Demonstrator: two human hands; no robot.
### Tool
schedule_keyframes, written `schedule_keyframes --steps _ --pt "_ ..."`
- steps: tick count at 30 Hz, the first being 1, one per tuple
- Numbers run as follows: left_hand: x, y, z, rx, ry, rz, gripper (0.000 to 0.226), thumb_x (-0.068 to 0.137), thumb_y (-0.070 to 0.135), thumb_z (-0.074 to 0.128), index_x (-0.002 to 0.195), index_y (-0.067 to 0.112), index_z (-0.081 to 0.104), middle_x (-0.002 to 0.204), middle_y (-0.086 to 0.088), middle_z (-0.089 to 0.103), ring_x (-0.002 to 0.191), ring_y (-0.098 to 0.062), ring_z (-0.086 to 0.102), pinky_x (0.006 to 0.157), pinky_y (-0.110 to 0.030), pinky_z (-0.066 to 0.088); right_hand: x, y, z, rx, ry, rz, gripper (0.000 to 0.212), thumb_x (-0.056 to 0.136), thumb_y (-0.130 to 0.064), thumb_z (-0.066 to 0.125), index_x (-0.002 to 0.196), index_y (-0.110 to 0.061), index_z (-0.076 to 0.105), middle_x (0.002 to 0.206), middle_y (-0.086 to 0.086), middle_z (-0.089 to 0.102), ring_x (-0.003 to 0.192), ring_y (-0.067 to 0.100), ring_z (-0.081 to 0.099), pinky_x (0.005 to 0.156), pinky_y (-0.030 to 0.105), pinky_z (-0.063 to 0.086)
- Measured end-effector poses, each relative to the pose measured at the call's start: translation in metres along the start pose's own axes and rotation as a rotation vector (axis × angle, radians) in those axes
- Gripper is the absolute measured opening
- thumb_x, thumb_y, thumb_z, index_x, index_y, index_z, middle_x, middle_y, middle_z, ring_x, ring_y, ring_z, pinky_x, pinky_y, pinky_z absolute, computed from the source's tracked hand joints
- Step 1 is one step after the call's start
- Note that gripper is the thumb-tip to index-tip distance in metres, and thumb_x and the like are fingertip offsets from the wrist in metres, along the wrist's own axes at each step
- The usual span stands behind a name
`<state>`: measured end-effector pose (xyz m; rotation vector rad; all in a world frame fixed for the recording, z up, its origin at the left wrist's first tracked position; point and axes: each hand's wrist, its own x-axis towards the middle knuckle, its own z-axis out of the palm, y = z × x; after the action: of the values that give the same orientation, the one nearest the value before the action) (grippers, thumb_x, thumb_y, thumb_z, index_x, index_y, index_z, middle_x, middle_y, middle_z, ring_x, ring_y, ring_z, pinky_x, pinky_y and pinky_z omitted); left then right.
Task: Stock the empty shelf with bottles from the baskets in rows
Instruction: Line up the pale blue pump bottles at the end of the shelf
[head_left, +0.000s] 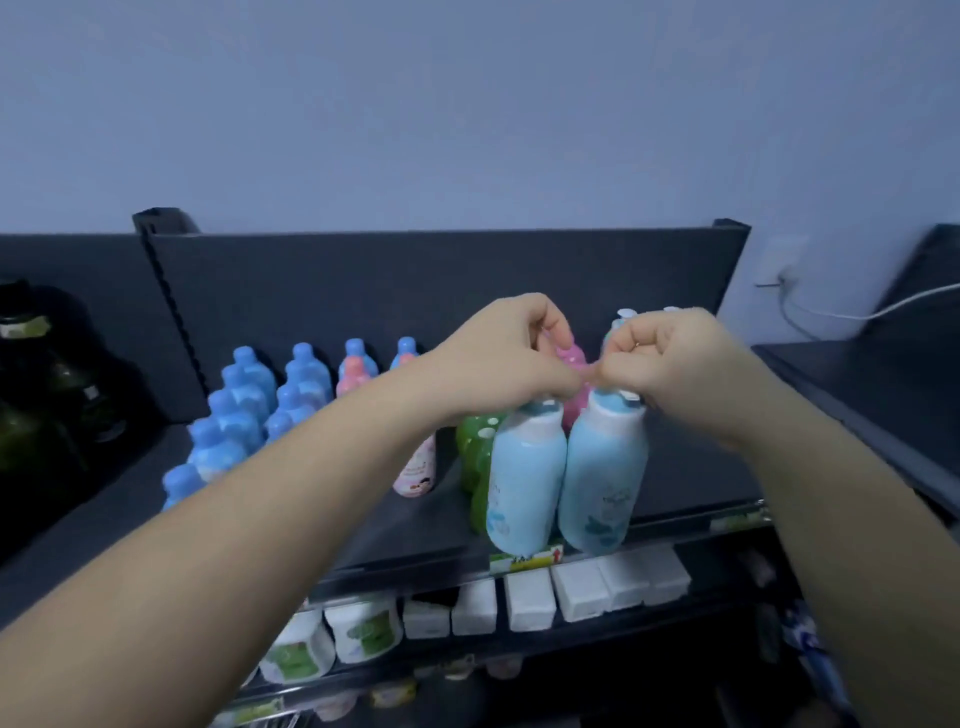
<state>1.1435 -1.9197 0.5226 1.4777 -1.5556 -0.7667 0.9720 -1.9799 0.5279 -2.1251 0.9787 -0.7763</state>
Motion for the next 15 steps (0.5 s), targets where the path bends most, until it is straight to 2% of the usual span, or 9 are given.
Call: schedule_keyframes --steps 3,7,10,12,13,15 --pt "0.033 0.019 0.017 0.035 -0.046 0.047 0.031 0.067 0.008 0.072 0.095 0.010 0.058 0.070 -0.002 0.065 0.056 -0.015 0.052 0.053 -0.026 0.041 0.008 0.009 -0.028 -0.009 0.056 0.064 0.025 0.052 -0.034 0.070 0.060 -0.012 0.061 0.053 -0.003 0.050 0.051 0.012 0.040 0.051 0.027 0.035" --pt "0.074 0.034 0.030 0.034 -0.056 0.102 0.026 0.071 0.007 0.072 0.093 0.011 0.058 0.071 -0.001 0.064 0.050 -0.011 0.050 0.046 -0.019 0.038 0.026 0.024 -0.061 -0.020 0.149 0.087 0.026 0.061 -0.029 0.075 0.067 -0.007 0.063 0.051 -0.003 0.051 0.048 0.011 0.040 0.053 0.028 0.033" --pt "0.100 0.036 0.043 -0.011 -0.092 0.107 0.025 0.072 0.004 0.071 0.091 0.012 0.058 0.068 0.001 0.061 0.054 -0.011 0.052 0.050 -0.021 0.040 0.032 0.035 -0.080 -0.032 0.198 0.118 0.028 0.066 -0.026 0.075 0.073 -0.002 0.064 0.065 0.011 0.066 0.060 0.014 0.051 0.062 0.032 0.040" --pt "0.120 0.042 0.049 -0.032 -0.113 0.129 0.026 0.072 0.004 0.071 0.093 0.013 0.057 0.071 0.001 0.060 0.054 -0.011 0.052 0.052 -0.021 0.041 0.041 0.038 -0.096 -0.038 0.241 0.127 0.016 0.074 -0.018 0.073 0.068 -0.006 0.064 0.056 0.000 0.062 0.052 0.006 0.048 0.060 0.028 0.037" --pt "0.131 0.047 0.051 -0.033 -0.120 0.143 0.028 0.073 0.005 0.072 0.097 0.012 0.057 0.075 -0.001 0.061 0.057 -0.013 0.053 0.054 -0.023 0.042 0.048 0.038 -0.105 -0.048 0.265 0.136 0.016 0.074 -0.017 0.073 0.064 -0.010 0.063 0.049 -0.007 0.056 0.047 0.003 0.044 0.057 0.026 0.034" --pt "0.152 0.055 0.055 -0.020 -0.138 0.169 0.034 0.074 0.007 0.072 0.104 0.011 0.056 0.080 -0.002 0.060 0.062 -0.015 0.052 0.058 -0.027 0.042 0.063 0.041 -0.119 -0.049 0.312 0.145 0.019 0.070 -0.023 0.075 0.059 -0.016 0.061 0.048 -0.010 0.051 0.046 0.005 0.042 0.056 0.026 0.032"
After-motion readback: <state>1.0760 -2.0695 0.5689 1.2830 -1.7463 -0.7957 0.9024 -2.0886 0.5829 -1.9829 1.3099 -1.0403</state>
